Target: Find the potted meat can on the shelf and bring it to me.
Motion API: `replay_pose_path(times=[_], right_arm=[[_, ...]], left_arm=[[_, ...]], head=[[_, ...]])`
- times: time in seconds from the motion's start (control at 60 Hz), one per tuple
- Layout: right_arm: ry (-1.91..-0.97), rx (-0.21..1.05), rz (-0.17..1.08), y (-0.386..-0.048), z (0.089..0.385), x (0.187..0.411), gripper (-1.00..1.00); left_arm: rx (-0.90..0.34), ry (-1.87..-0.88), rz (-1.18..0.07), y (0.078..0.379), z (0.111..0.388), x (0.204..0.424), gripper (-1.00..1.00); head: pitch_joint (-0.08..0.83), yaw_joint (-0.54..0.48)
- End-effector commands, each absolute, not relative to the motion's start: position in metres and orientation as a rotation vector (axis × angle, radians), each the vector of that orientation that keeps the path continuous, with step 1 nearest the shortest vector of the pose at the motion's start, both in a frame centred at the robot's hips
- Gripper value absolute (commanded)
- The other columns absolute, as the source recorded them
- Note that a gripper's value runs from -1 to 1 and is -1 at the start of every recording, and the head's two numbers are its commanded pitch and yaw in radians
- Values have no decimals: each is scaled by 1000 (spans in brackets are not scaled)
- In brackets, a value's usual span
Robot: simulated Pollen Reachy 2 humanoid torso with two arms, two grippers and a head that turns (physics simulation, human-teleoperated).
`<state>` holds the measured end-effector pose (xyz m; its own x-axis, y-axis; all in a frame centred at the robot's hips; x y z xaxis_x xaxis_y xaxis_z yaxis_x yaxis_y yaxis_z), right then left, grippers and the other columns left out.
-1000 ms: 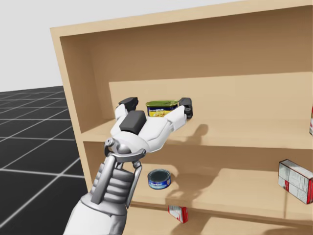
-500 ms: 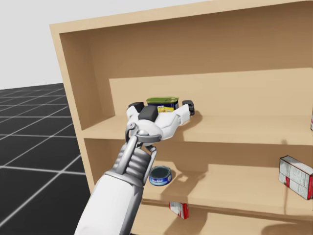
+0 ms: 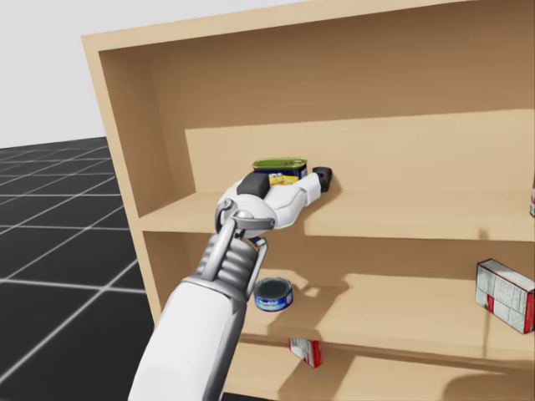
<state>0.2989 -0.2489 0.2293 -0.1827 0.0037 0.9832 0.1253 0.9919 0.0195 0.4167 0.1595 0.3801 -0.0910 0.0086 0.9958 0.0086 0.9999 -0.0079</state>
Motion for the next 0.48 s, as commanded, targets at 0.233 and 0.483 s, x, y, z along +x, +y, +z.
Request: replay_pose_path(times=[0.233, 0.483], right_arm=[[-1750, -79, -122, -244, 228, 297, -1000], [-1752, -64, -112, -245, 228, 296, -1000]], left_arm=[[-100, -1644, -13, 143, 411, 362, 1000], [-61, -1740, -72, 147, 410, 292, 1000]], head=[[203, 295], [204, 294]])
